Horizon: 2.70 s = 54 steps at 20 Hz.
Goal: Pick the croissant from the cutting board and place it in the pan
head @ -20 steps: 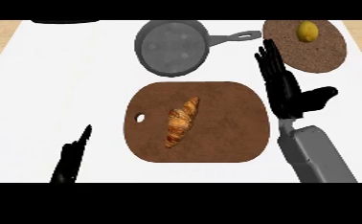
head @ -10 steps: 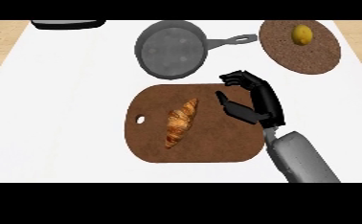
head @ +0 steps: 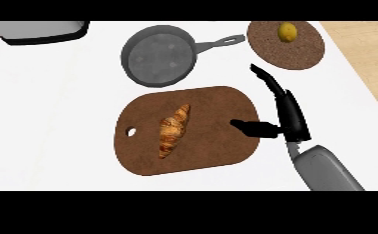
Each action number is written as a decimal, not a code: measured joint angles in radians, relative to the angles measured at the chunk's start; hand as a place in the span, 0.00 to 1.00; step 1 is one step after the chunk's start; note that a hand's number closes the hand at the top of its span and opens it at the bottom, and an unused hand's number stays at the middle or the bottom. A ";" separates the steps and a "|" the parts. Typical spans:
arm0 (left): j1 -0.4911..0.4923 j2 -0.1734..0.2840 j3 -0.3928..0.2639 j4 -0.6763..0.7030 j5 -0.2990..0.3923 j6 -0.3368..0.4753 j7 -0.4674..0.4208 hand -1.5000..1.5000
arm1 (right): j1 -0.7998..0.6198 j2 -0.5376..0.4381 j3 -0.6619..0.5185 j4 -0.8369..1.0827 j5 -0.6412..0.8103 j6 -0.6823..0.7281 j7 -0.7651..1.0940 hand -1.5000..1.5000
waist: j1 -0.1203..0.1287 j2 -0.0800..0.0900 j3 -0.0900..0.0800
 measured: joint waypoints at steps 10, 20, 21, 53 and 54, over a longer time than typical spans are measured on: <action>0.030 -0.012 0.012 -0.011 0.044 0.012 -0.002 0.50 | -0.095 -0.151 0.102 -0.093 0.134 0.119 0.251 0.00 | -0.022 -0.006 -0.014; 0.009 -0.007 0.002 -0.013 0.060 0.009 0.017 0.50 | -0.250 -0.164 0.148 -0.196 0.180 0.228 0.510 0.00 | -0.002 0.005 -0.013; 0.004 -0.007 0.001 -0.012 0.059 0.010 0.018 0.50 | -0.265 -0.153 0.152 -0.206 0.175 0.238 0.535 0.00 | 0.002 0.006 -0.013; -0.047 0.015 -0.039 -0.004 0.077 0.029 0.035 0.50 | -0.446 0.082 0.309 -0.203 0.199 0.378 1.095 0.00 | 0.037 0.033 -0.003; -0.048 0.015 -0.040 -0.004 0.076 0.034 0.037 0.50 | -0.446 0.088 0.315 -0.198 0.200 0.380 1.098 0.00 | 0.038 0.034 -0.002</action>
